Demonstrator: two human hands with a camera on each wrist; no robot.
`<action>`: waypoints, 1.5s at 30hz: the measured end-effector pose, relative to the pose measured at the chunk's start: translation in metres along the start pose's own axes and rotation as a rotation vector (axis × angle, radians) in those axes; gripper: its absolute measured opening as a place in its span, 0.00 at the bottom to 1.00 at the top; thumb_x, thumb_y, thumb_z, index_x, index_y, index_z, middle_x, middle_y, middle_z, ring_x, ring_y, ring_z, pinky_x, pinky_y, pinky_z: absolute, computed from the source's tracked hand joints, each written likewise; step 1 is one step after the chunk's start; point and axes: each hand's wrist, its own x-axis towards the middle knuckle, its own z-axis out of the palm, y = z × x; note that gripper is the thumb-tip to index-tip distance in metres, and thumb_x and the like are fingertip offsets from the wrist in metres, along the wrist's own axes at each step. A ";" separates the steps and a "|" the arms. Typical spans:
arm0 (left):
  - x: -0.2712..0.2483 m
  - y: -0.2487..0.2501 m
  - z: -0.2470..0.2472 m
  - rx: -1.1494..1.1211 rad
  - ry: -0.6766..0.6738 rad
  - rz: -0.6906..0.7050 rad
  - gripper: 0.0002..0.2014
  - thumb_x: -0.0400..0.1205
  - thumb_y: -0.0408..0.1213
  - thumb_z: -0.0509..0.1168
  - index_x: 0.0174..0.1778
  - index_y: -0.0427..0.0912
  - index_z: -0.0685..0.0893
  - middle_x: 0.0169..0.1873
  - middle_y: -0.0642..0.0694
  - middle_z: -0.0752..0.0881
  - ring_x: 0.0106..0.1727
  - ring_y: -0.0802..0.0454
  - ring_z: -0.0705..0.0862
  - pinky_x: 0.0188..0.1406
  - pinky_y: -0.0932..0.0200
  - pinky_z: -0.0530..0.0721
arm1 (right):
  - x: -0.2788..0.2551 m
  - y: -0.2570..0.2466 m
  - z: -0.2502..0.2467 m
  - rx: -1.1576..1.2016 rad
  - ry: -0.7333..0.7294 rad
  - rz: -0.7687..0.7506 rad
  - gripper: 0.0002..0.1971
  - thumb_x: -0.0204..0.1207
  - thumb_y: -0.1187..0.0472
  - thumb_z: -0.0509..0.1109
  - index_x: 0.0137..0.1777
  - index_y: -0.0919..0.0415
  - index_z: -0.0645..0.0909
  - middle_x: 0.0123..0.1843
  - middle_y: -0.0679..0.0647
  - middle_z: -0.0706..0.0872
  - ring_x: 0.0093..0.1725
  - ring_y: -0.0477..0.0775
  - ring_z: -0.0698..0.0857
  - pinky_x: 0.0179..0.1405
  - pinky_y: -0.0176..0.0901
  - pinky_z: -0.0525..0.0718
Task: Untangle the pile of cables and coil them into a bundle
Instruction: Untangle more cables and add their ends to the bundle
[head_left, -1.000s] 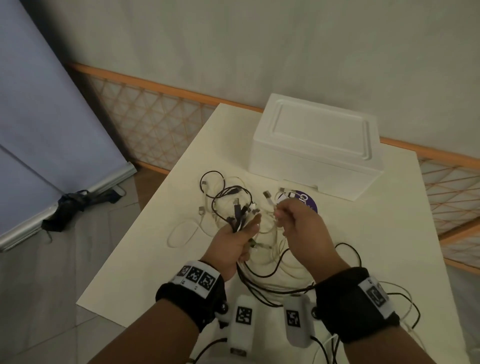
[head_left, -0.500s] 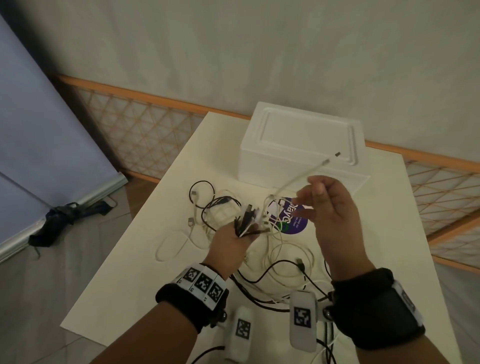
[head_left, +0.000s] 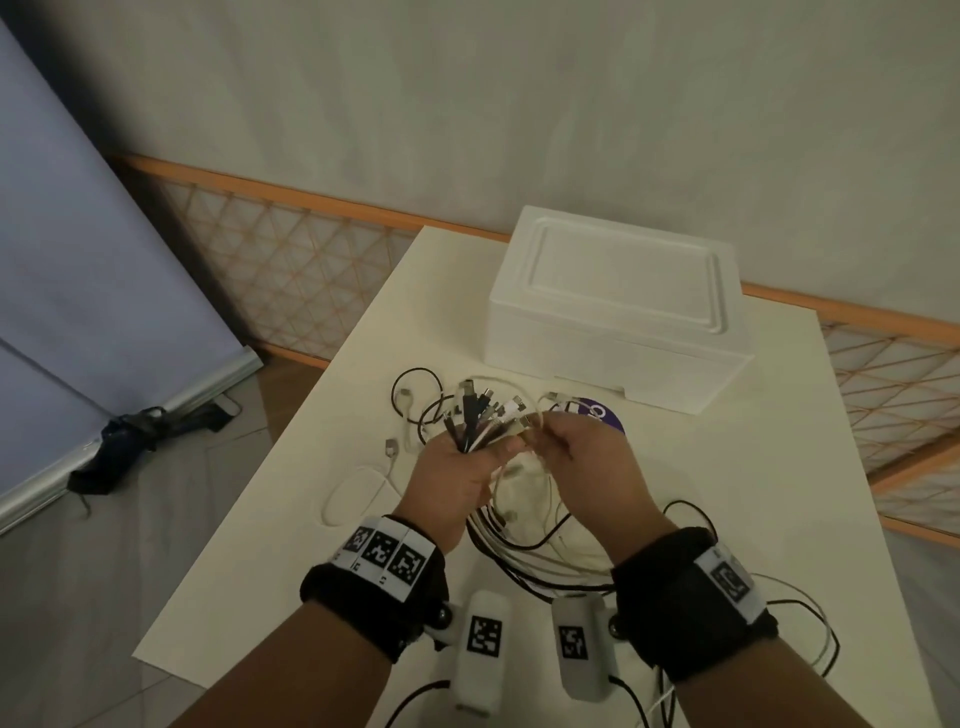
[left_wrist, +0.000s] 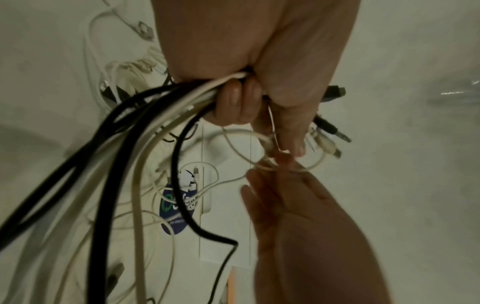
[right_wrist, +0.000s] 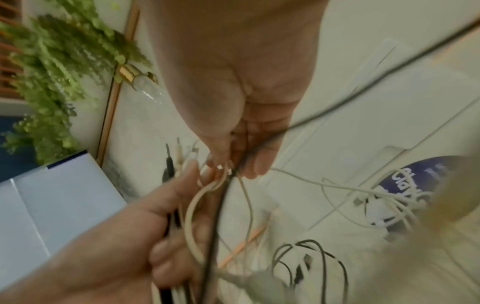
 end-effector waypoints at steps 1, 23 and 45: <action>0.000 0.000 -0.002 0.011 0.002 -0.015 0.04 0.78 0.30 0.71 0.41 0.44 0.87 0.19 0.55 0.78 0.17 0.60 0.70 0.15 0.70 0.67 | 0.000 -0.002 -0.003 0.049 0.026 0.027 0.09 0.82 0.58 0.65 0.47 0.59 0.85 0.37 0.51 0.87 0.38 0.50 0.84 0.40 0.44 0.82; 0.030 -0.022 -0.053 -0.171 0.515 -0.274 0.08 0.78 0.40 0.72 0.45 0.39 0.87 0.35 0.47 0.88 0.18 0.57 0.68 0.12 0.66 0.64 | 0.000 0.002 -0.052 0.653 0.451 0.283 0.09 0.85 0.64 0.56 0.44 0.59 0.75 0.28 0.52 0.87 0.30 0.54 0.87 0.36 0.51 0.88; 0.005 0.006 0.010 -0.189 -0.013 -0.239 0.04 0.81 0.35 0.68 0.43 0.40 0.85 0.26 0.52 0.84 0.15 0.61 0.61 0.12 0.69 0.58 | -0.012 -0.014 -0.017 0.601 0.047 0.227 0.08 0.85 0.62 0.59 0.46 0.64 0.76 0.33 0.50 0.90 0.32 0.49 0.87 0.37 0.46 0.87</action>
